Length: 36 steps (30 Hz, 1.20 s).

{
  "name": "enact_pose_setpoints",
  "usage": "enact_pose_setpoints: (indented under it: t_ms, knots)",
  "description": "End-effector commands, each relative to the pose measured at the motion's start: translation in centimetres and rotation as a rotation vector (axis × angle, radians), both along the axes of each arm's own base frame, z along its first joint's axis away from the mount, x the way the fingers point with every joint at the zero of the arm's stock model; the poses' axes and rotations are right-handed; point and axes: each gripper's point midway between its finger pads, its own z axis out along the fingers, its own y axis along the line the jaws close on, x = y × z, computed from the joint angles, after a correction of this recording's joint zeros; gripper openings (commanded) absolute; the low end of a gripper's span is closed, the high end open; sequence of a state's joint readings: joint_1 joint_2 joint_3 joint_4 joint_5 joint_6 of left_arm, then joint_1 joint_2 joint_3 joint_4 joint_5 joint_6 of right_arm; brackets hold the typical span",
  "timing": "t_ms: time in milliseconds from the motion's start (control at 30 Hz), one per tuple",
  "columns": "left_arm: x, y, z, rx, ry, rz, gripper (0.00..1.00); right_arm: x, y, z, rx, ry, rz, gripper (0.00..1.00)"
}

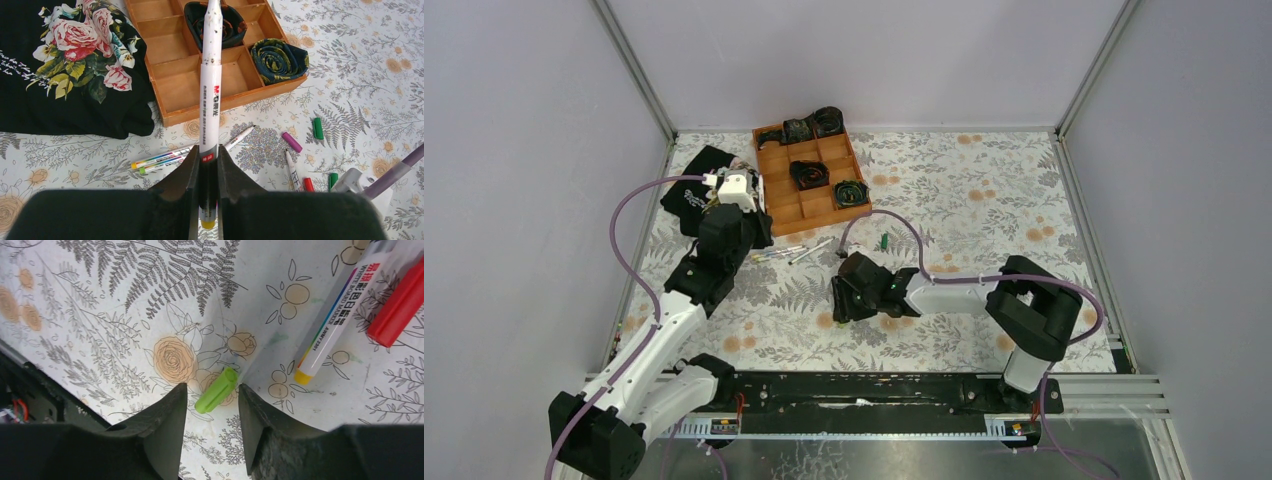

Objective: Insert the pens into the pen caps

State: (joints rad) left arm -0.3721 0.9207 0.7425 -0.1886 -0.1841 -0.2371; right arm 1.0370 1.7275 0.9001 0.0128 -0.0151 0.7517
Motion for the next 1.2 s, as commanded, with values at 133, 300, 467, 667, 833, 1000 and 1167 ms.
enact_pose_setpoints:
  t_ms: [133, 300, 467, 667, 833, 1000, 1167]
  knots:
    - [0.4, 0.1, 1.8, -0.001, -0.045, 0.003, 0.00, -1.0, -2.8, -2.4, -0.290, -0.060, 0.044, 0.43]
    - [0.3, 0.1, 2.1, -0.005, -0.054, 0.003, 0.00, -1.4, -2.7, -2.9, -0.400, -0.061, 0.057, 0.36]
    - [0.2, 0.2, 2.4, -0.012, -0.064, 0.003, 0.00, -2.2, -2.7, -3.8, -0.457, -0.026, 0.060, 0.28]
    - [-0.2, -0.4, 2.3, -0.046, -0.060, -0.019, 0.00, -2.3, -2.4, -3.3, -0.454, -0.013, 0.033, 0.12]
    - [-0.6, -2.1, 1.9, -0.105, -0.041, -0.095, 0.00, -1.3, -2.0, -0.4, -0.408, -0.067, -0.002, 0.00]
    - [-1.3, -4.7, 2.6, -0.166, -0.055, -0.237, 0.00, 1.7, -2.5, 4.5, -0.340, -0.188, -0.062, 0.00]
    - [-3.2, -7.7, 4.4, -0.252, -0.132, -0.439, 0.00, 6.9, -3.9, 10.7, -0.136, -0.263, -0.170, 0.00]
